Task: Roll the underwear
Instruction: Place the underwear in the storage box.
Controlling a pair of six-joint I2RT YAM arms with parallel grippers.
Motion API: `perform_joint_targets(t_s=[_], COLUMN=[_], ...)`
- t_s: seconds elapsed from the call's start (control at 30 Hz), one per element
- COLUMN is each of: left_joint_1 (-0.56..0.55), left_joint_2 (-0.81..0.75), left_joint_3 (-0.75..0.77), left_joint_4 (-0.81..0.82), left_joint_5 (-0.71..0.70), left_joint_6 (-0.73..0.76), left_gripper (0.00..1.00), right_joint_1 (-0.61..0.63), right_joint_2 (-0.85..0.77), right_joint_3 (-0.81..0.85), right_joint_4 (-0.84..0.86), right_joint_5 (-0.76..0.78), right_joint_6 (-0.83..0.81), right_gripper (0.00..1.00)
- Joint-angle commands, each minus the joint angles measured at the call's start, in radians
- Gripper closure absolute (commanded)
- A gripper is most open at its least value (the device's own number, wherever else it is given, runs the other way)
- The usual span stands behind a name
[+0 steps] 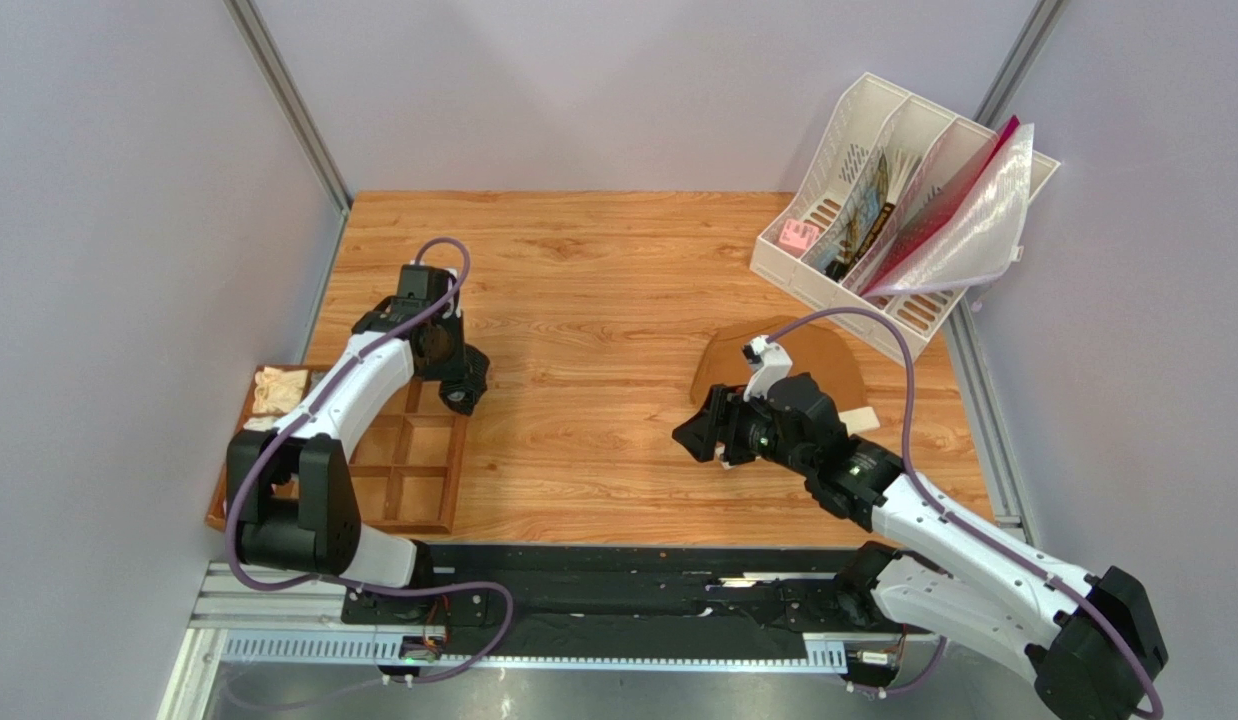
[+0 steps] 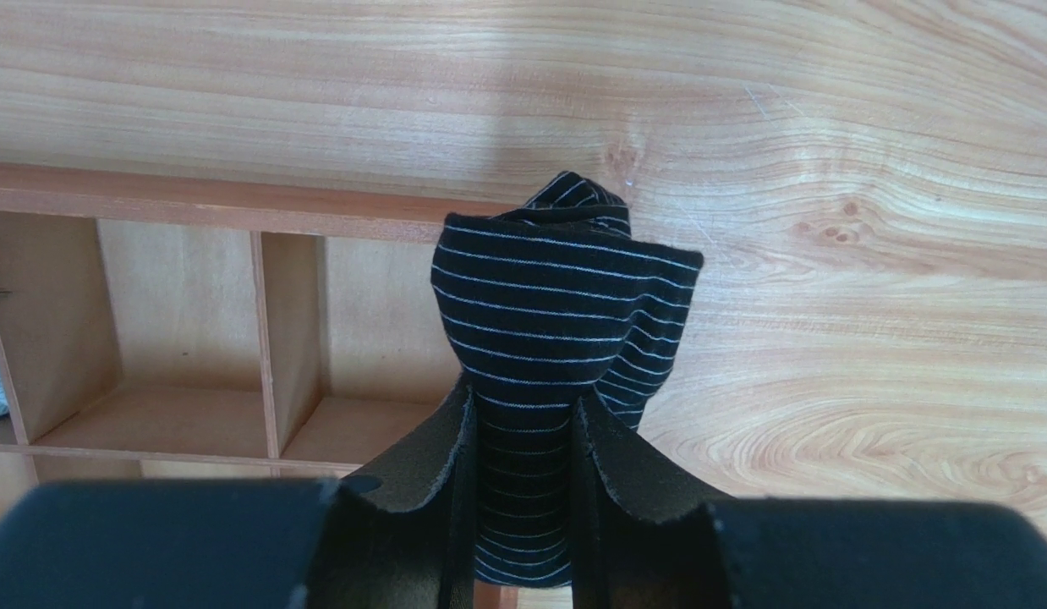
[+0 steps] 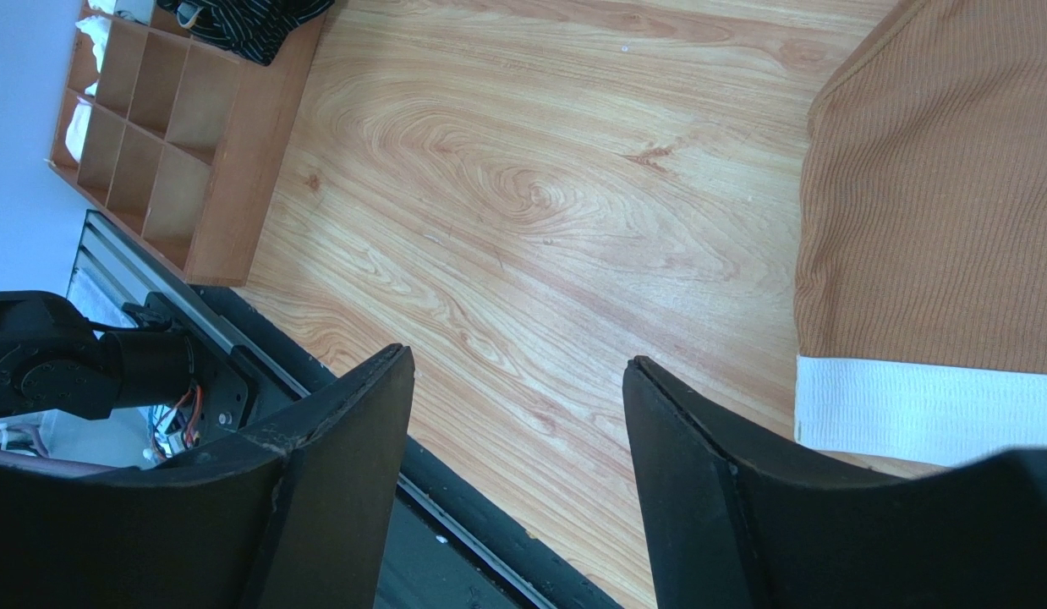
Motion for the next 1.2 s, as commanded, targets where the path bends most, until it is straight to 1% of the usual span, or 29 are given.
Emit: perform_joint_targets(t_s=[0.0, 0.1, 0.27, 0.6, 0.63, 0.87, 1.03, 1.17], left_joint_1=[0.015, 0.037, 0.052, 0.066, 0.066, 0.071, 0.071, 0.074], left_joint_2=[-0.071, -0.076, -0.088, 0.005, 0.008, 0.038, 0.058, 0.088], left_joint_3=[-0.032, -0.018, -0.020, -0.004, -0.001, 0.003, 0.011, 0.017], left_joint_4=[0.022, -0.009, -0.008, -0.024, -0.027, -0.021, -0.041, -0.035], left_joint_5=[-0.025, -0.033, -0.030, -0.100, -0.120, -0.128, -0.189, -0.183], left_joint_6=[-0.013, 0.010, 0.016, 0.011, 0.011, 0.007, 0.016, 0.013], left_gripper=[0.84, 0.84, 0.84, 0.84, 0.85, 0.85, 0.85, 0.85], right_joint_1=[-0.004, -0.004, -0.004, -0.004, -0.004, -0.004, -0.004, -0.004], right_joint_2=[-0.019, -0.011, -0.009, -0.020, -0.023, -0.029, -0.040, -0.045], right_joint_3=[0.003, 0.006, 0.010, 0.007, 0.006, 0.003, 0.004, 0.000], right_joint_4=[0.002, -0.001, -0.005, -0.010, -0.013, -0.019, -0.025, -0.027], right_joint_5=[-0.002, -0.007, -0.005, -0.004, -0.004, -0.005, -0.002, -0.002], right_joint_6=[-0.017, -0.015, -0.015, -0.018, -0.017, -0.024, -0.024, -0.021], right_gripper=[0.34, 0.34, 0.34, 0.34, 0.34, 0.34, 0.34, 0.34])
